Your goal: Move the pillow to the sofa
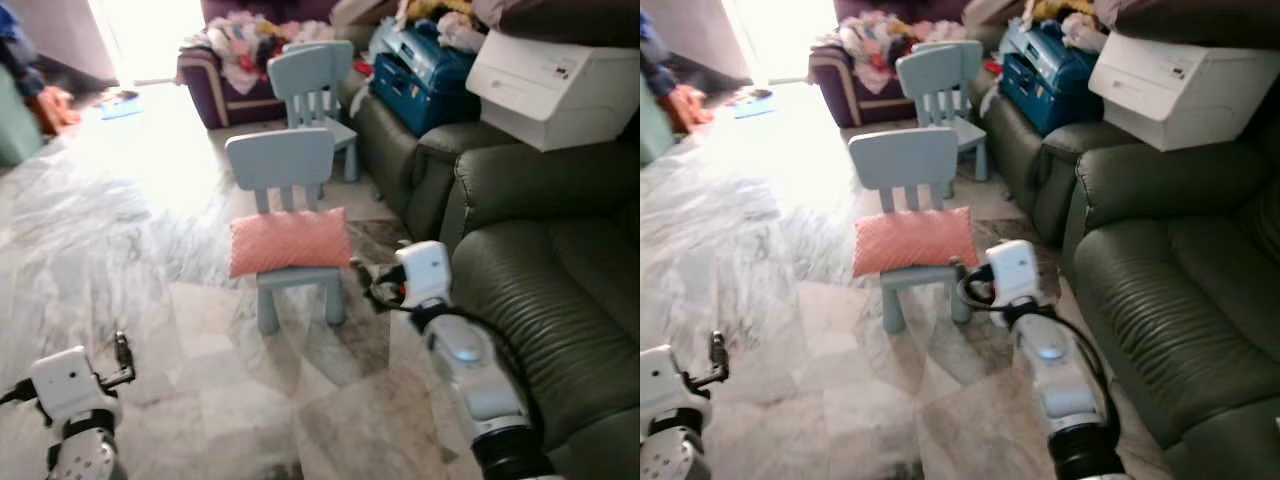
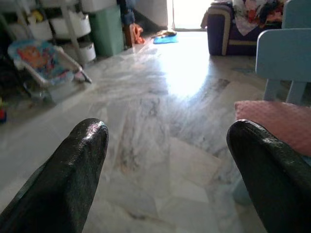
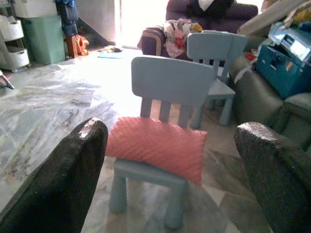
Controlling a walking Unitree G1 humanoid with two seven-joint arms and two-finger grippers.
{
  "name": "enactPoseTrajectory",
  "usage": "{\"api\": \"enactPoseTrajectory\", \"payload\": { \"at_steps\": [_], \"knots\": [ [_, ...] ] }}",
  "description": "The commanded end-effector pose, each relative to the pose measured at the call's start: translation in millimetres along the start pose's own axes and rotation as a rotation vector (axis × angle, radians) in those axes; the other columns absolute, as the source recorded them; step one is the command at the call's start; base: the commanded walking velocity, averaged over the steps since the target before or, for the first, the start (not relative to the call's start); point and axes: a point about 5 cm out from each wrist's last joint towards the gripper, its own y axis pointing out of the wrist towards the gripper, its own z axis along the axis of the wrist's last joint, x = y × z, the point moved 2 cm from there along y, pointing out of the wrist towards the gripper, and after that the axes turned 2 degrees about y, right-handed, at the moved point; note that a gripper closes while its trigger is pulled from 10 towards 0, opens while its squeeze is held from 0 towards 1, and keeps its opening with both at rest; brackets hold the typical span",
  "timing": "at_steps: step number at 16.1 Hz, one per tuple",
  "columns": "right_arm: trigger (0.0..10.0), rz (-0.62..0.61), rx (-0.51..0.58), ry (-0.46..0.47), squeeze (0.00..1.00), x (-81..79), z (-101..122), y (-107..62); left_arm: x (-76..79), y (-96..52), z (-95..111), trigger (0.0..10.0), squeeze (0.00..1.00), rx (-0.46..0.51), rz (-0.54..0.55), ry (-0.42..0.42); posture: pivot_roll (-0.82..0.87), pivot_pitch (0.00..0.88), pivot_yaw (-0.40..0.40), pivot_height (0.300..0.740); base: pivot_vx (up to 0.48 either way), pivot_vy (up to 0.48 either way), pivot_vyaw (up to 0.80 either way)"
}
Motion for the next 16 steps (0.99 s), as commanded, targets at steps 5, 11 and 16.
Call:
{"api": "enactPoseTrajectory", "payload": {
  "at_steps": [5,11,16],
  "knots": [
    [10.0,-0.021,0.041,-0.022,0.0,7.5,10,0.2,6.1,0.3,-5,10.0,0.0,-0.023,-0.008,0.017,-0.16,0.017,0.064,0.74,0.434,0.056,0.0],
    [10.0,-0.001,0.066,-0.029,0.0,-3.7,14,5.0,9.1,2.2,-3,10.0,0.0,-0.02,-0.004,0.03,-0.15,0.011,0.065,0.74,0.477,0.0,0.0],
    [10.0,-0.008,0.052,-0.033,0.0,-5.5,10,6.4,14.2,1.4,-8,10.0,0.0,-0.054,-0.017,0.0,-0.15,0.013,0.068,0.74,0.48,0.0,0.0]
  ]
}}
